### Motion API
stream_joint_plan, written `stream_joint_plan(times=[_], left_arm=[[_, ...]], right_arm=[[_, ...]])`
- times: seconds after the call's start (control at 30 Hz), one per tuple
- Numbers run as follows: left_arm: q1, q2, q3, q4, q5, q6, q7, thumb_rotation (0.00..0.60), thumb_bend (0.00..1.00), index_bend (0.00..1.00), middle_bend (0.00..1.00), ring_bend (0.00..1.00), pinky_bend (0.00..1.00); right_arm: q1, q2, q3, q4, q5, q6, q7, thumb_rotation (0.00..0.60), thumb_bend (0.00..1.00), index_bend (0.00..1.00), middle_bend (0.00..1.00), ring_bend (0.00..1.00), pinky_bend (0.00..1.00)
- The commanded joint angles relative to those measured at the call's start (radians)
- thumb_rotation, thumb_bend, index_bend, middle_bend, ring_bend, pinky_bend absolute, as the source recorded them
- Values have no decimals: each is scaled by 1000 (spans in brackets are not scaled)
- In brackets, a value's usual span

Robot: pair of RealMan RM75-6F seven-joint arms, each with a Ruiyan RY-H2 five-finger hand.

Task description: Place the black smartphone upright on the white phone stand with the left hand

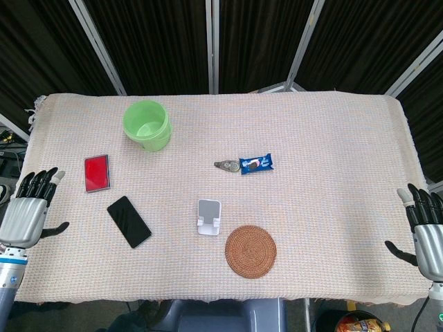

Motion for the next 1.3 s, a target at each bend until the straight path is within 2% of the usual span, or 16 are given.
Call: stream_joint_plan(times=[0.03,0.23,0.27,0.4,0.6,0.77,0.93,1.07,1.3], left_arm=[[3,-3,-5,17,7,-1,1,600,0,0,0,0,0],[-6,-15,-2,52,39,-24,-15,600,0,0,0,0,0],[-35,-21,18,71,71,-86,-14,600,0,0,0,0,0],[-133,-47,37,146,122,-263,-40,600,0,0,0,0,0],[-251,-166,74,335,273,-392,-88,600,0,19,0,10,18],[-297,-221,114,431,340,-439,-141,600,0,93,0,73,82],[-312,-241,138,482,372,-437,-194,600,0,156,3,111,113],[-325,-263,157,521,385,-458,-205,600,0,168,5,116,127],[-331,-301,159,559,388,-451,-199,600,0,179,9,126,138]], right_arm=[[-5,-5,5,-8,12,6,-19,600,0,0,0,0,0],[-3,-3,3,-11,16,-4,-18,600,0,0,0,0,0],[-1,-3,2,-13,14,-9,-18,600,0,0,0,0,0],[6,-7,6,-12,27,-23,-27,600,0,0,0,0,0],[15,-16,21,-3,74,-44,-47,600,0,0,0,0,0],[15,-18,28,4,107,-56,-54,600,0,0,0,0,0],[15,-18,32,9,121,-59,-52,600,0,0,0,0,0],[16,-17,32,12,125,-64,-46,600,0,0,0,0,0],[18,-15,33,12,127,-69,-41,600,0,0,0,0,0]])
